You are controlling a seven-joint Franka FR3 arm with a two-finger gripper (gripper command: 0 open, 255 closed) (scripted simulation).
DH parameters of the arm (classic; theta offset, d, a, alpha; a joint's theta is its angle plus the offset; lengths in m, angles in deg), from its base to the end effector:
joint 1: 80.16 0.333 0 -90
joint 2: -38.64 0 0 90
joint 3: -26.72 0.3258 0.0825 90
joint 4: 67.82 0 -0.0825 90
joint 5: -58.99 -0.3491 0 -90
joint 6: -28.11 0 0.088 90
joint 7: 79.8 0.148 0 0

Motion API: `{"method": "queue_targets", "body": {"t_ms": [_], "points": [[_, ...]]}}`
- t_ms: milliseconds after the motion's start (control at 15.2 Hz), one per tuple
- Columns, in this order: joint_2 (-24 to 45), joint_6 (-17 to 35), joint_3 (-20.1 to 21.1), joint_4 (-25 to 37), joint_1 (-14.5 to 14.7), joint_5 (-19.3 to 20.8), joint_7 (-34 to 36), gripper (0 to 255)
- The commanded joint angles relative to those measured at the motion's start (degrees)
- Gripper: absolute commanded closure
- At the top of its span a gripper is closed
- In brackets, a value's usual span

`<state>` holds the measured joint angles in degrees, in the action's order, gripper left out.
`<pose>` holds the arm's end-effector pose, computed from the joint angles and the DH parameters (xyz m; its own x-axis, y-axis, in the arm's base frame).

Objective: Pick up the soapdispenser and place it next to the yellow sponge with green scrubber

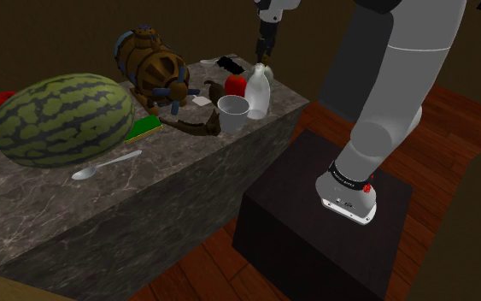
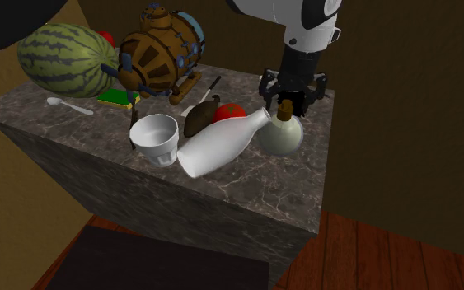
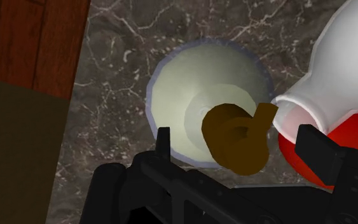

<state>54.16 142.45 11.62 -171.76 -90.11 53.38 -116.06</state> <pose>0.5379 -0.2316 0.3746 0.9858 0.1588 -0.0543 0.1556 -0.9860 -0.0596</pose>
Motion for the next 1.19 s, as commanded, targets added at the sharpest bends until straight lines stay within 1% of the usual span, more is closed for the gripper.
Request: {"method": "queue_targets", "body": {"t_ms": [0, 594, 1122], "points": [[0.0, 0.0, 0.0, 0.0, 0.0, 0.0, 0.0, 255], [0.0, 0.0, 0.0, 0.0, 0.0, 0.0, 0.0, 255], [-1.9, -5.6, -0.2, 3.7, 0.1, 0.7, 0.5, 255]]}}
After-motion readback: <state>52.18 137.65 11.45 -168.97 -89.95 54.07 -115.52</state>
